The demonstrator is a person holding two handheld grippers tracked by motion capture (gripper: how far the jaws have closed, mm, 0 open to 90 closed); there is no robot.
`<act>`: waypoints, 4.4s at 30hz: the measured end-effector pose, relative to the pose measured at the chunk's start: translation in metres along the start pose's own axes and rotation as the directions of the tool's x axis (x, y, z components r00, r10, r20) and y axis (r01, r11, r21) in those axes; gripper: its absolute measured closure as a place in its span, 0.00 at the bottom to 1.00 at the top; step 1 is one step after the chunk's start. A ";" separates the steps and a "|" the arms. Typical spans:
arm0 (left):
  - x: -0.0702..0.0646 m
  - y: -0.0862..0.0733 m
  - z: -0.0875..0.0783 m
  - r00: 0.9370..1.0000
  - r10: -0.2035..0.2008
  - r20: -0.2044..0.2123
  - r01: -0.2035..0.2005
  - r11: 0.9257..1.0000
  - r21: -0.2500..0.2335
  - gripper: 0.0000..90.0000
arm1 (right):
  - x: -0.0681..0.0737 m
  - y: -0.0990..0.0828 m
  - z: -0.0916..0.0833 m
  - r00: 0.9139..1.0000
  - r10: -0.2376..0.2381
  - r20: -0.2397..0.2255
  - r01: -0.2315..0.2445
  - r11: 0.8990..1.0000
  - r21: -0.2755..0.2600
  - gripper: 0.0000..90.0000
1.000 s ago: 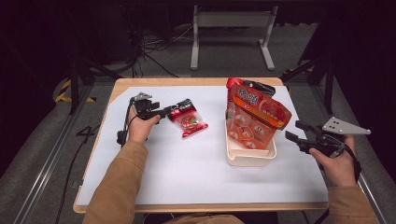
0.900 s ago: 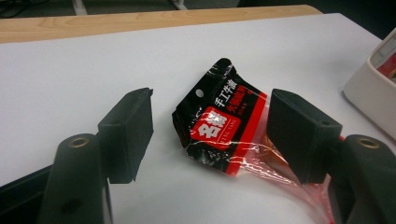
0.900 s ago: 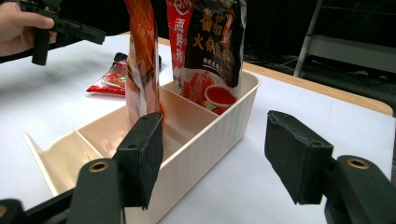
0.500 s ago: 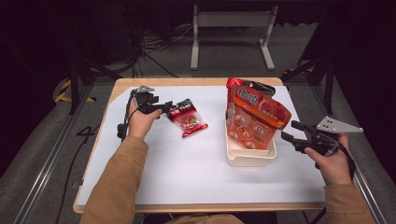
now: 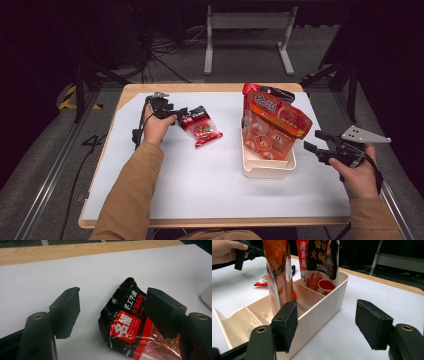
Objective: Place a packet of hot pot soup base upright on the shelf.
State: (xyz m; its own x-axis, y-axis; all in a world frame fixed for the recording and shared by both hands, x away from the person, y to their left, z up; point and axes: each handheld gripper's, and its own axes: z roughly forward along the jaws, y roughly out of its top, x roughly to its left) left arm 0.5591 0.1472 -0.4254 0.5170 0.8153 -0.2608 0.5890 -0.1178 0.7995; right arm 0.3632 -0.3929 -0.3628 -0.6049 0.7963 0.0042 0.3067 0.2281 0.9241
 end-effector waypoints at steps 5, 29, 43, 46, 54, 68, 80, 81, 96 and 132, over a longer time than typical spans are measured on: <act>0.002 -0.006 0.009 1.000 -0.012 0.012 0.012 1.000 0.028 0.32 | 0.000 -0.002 0.001 1.000 -0.005 0.003 0.005 1.000 0.011 0.38; -0.003 -0.016 0.022 0.997 -0.050 0.061 0.040 0.987 0.158 0.55 | 0.000 -0.005 0.002 1.000 -0.012 0.012 0.012 1.000 0.024 0.36; -0.005 -0.017 0.013 1.000 -0.011 0.017 0.008 0.985 0.174 0.98 | -0.001 -0.005 0.001 1.000 -0.011 0.015 0.010 1.000 0.024 0.37; -0.005 -0.017 0.009 1.000 -0.011 0.026 0.006 0.986 0.166 1.00 | -0.001 -0.004 0.001 1.000 -0.011 0.015 0.011 1.000 0.024 0.37; -0.008 -0.013 -0.006 0.997 -0.023 0.070 0.015 0.994 0.107 1.00 | -0.001 -0.003 0.002 1.000 -0.013 0.016 0.012 1.000 0.024 0.37; -0.039 0.001 -0.046 0.987 0.061 0.151 -0.060 0.998 -0.011 1.00 | -0.002 -0.002 0.003 1.000 -0.011 0.015 0.010 1.000 0.024 0.39; -0.073 0.008 -0.088 0.958 0.162 0.237 -0.147 0.986 -0.080 1.00 | -0.002 -0.002 0.002 1.000 -0.004 0.011 0.004 1.000 0.020 0.39; -0.074 0.008 -0.090 0.956 0.163 0.243 -0.148 0.986 -0.079 1.00 | -0.002 -0.002 0.002 1.000 -0.005 0.011 0.004 1.000 0.020 0.39; -0.094 0.006 -0.131 0.917 0.290 0.273 -0.267 0.957 -0.116 1.00 | -0.005 -0.002 0.001 1.000 -0.020 0.004 0.020 0.999 0.039 0.42; -0.171 0.022 -0.169 0.761 0.476 0.440 -0.440 0.878 -0.188 1.00 | -0.007 -0.004 0.007 1.000 -0.030 0.004 0.029 0.997 0.068 0.42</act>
State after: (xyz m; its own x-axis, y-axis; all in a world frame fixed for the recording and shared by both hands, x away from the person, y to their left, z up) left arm 0.3786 0.1012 -0.2722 0.9475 0.3148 -0.0562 0.1728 -0.3559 0.9184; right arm 0.3707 -0.3955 -0.3695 -0.6104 0.7917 -0.0248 0.3379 0.2885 0.8959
